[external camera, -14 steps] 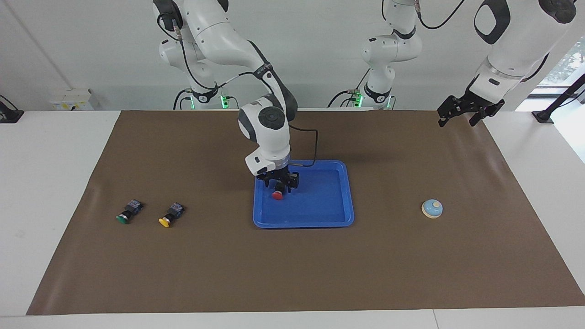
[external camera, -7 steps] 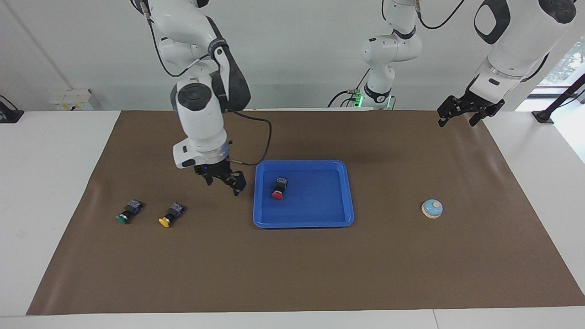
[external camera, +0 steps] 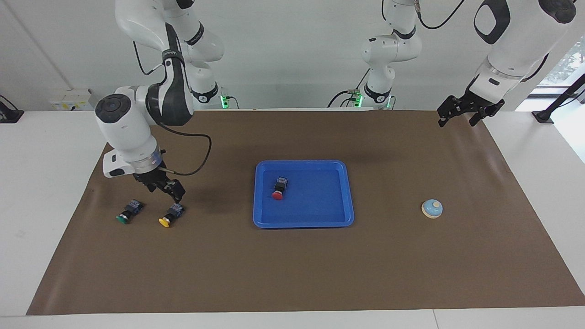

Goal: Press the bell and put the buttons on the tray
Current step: 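Move the right gripper back and grasp the yellow-capped button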

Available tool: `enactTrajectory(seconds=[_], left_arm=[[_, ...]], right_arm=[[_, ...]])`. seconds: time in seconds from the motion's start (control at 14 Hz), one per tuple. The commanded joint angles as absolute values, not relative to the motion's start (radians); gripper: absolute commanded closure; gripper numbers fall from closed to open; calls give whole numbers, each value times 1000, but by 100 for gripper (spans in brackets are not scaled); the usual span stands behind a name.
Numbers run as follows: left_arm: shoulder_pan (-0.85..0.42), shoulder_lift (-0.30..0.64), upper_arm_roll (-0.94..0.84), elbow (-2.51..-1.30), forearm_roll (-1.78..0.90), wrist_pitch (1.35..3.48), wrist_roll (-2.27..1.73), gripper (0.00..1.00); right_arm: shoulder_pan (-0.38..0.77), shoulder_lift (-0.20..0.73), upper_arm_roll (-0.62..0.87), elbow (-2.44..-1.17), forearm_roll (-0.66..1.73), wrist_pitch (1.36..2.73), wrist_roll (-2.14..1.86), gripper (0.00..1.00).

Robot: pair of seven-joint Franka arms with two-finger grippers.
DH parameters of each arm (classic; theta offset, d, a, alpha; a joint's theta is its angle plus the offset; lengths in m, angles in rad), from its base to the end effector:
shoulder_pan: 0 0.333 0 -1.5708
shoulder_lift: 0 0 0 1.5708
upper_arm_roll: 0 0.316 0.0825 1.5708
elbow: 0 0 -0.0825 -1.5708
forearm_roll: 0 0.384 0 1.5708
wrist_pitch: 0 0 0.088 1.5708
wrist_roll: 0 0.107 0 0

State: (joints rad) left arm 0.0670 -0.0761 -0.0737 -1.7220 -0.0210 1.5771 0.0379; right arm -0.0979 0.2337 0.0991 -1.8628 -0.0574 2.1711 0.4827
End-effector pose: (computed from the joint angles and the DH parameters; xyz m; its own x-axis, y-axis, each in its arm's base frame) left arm 0.5278 -0.0071 0.5949 0.9967 -0.0438 -0.0683 -0.0427 -0.9989 0.0179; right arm 0.6227 -0.0047 0.4005 0.8955 -0.4380 0.0793 -0.4385 -0.8987 -0.0114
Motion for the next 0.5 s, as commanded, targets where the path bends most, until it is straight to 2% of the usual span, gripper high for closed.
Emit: enactTrajectory(seconds=[0.0,0.43], left_arm=[[71,-77,-74,-1709,-20,1563,44,0],[71,-78,-74,-1709,-20,1563,44,0]], right_arm=[[-120,166,109,-2046,-51,2330,460,0],[-143,270,109,-2056,-52,2468,429,0]])
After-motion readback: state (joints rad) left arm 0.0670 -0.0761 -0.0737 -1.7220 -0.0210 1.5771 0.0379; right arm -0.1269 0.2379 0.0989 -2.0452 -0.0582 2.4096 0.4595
